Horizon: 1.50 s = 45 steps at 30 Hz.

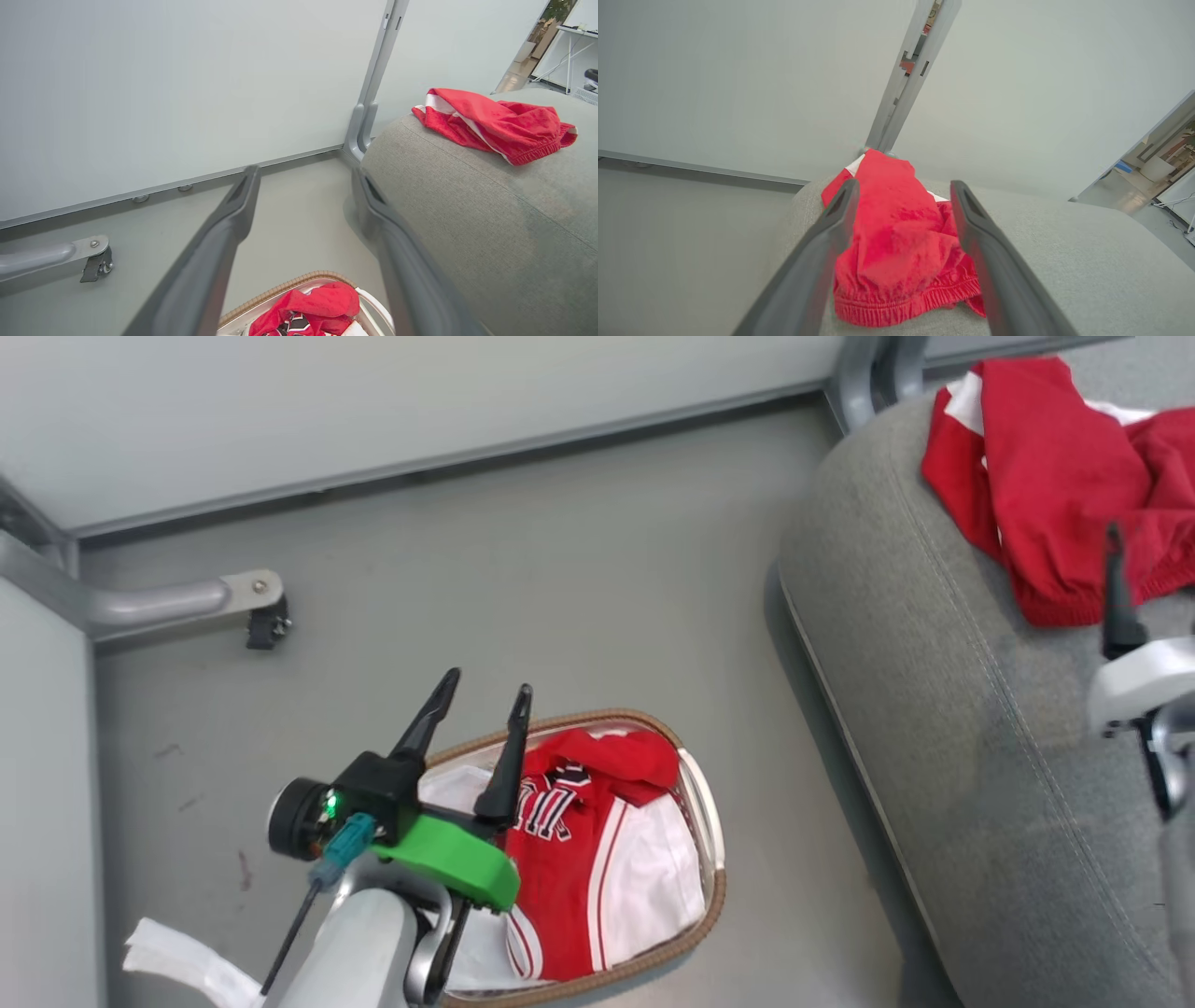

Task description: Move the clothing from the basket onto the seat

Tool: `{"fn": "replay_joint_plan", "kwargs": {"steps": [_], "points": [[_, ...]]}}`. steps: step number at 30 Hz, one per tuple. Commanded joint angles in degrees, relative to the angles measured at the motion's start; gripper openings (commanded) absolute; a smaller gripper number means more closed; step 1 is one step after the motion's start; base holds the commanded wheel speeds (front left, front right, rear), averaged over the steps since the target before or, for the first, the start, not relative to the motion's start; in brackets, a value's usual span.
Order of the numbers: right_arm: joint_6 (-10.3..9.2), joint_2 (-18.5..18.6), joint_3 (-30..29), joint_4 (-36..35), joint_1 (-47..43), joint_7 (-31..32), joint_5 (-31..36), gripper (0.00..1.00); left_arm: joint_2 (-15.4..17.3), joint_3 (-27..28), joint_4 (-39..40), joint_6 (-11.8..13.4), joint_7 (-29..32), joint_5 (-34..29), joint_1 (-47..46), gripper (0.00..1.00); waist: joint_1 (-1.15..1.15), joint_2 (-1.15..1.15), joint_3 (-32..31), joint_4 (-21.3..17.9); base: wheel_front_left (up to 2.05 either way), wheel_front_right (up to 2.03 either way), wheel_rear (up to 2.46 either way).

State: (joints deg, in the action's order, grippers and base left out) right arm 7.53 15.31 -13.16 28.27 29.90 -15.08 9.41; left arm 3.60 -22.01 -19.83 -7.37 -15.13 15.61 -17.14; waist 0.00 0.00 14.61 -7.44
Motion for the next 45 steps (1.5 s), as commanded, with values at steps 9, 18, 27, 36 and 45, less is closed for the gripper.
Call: {"fn": "replay_joint_plan", "kwargs": {"steps": [9,18,27,36,45], "points": [[-0.08,-7.2,5.6,-2.3,-2.9,-0.1,-3.8,1.00,-0.5,9.1,1.1,0.4,0.0,-0.4,6.9,1.00,0.00,0.00,-8.6,6.6,0.00,0.00,0.00],[-0.08,-12.2,7.6,-6.2,-12.5,-0.1,-7.5,1.00,-0.7,15.8,2.0,0.6,0.0,-0.4,13.5,1.00,0.00,0.00,-11.6,9.0,0.00,0.00,0.00],[-0.08,-12.3,12.5,-7.1,-19.4,-0.1,-14.7,1.00,-0.7,17.6,2.2,0.5,0.0,0.3,17.1,1.00,0.00,0.00,-13.7,10.0,0.00,0.00,0.00],[-0.08,-12.3,13.2,-7.1,-21.7,-0.1,-16.1,1.00,-0.7,17.4,1.8,0.6,0.0,0.4,17.5,1.00,0.00,0.00,-14.6,9.9,0.00,0.00,0.00],[-0.08,-12.3,13.7,-6.8,-21.9,-0.1,-15.9,1.00,-0.7,17.1,1.4,0.5,0.0,0.5,17.4,1.00,0.00,0.00,-14.7,9.7,0.00,0.00,0.00]]}}
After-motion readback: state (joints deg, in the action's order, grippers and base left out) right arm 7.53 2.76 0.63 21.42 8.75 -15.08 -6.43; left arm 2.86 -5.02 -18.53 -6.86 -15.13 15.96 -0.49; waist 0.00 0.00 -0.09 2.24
